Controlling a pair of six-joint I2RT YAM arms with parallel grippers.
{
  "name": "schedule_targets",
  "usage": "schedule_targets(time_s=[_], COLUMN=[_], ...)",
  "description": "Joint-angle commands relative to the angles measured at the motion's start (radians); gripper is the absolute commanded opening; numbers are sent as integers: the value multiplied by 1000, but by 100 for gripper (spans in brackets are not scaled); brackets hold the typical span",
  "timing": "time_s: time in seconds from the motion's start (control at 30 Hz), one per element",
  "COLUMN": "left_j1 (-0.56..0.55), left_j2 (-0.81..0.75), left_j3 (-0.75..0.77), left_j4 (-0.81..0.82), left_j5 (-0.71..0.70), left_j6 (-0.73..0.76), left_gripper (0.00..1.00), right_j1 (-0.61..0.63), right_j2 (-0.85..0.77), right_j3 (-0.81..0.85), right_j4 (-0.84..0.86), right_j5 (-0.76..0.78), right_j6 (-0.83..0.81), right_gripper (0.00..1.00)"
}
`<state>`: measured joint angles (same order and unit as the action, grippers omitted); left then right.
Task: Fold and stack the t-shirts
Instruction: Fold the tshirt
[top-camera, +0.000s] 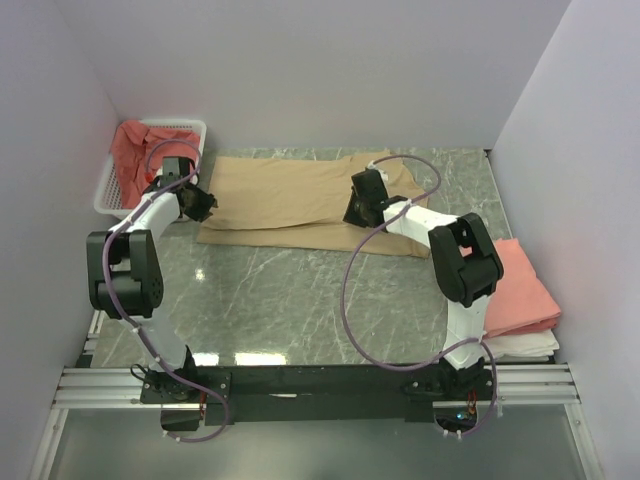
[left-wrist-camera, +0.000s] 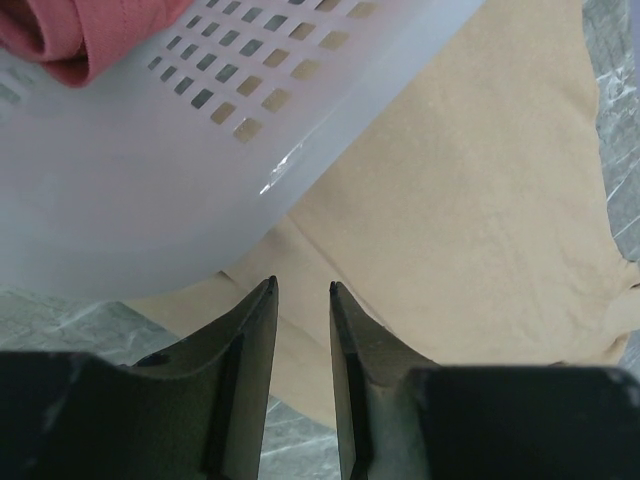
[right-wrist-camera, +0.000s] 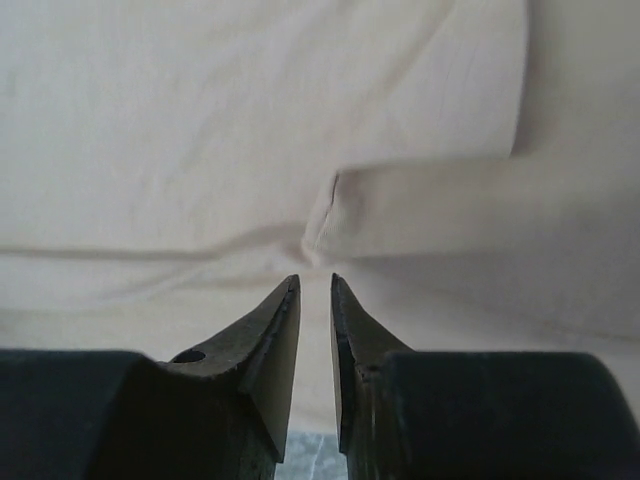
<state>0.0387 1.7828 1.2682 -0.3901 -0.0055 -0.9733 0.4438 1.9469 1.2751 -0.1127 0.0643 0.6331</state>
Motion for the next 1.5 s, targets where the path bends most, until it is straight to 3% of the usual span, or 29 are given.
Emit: schedule_targets(time_s=[0.0, 0.57, 0.77, 0.9, 1.0, 1.13, 1.47], left_j1=[-7, -7, -10, -11, -11, -13, -11], left_j2=[-62, -75, -86, -100, -103, -100, -89], left_j3=[-6, 30, 23, 14, 11, 14, 37], left_j4=[-3, -6, -6, -1, -1, -1, -4], left_j5=[-21, 2, 22, 22, 25, 25, 30], left_j6=[4, 21, 30, 33, 33, 33, 30], left_gripper=[33, 33, 32, 33, 32, 32, 32], right_j1=[-22, -82, -82, -83, -85, -85, -80], right_j2=[35, 205, 190, 94, 55, 1, 86], right_j3=[104, 337, 340, 253, 179, 49, 102], right_j4=[-80, -53, -7, -10, -35, -1, -10], right_j5=[129, 66, 51, 114, 140, 114, 81], right_j6=[-38, -95, -87, -64, -47, -36, -52], right_gripper=[26, 29, 37, 44, 41, 20, 16])
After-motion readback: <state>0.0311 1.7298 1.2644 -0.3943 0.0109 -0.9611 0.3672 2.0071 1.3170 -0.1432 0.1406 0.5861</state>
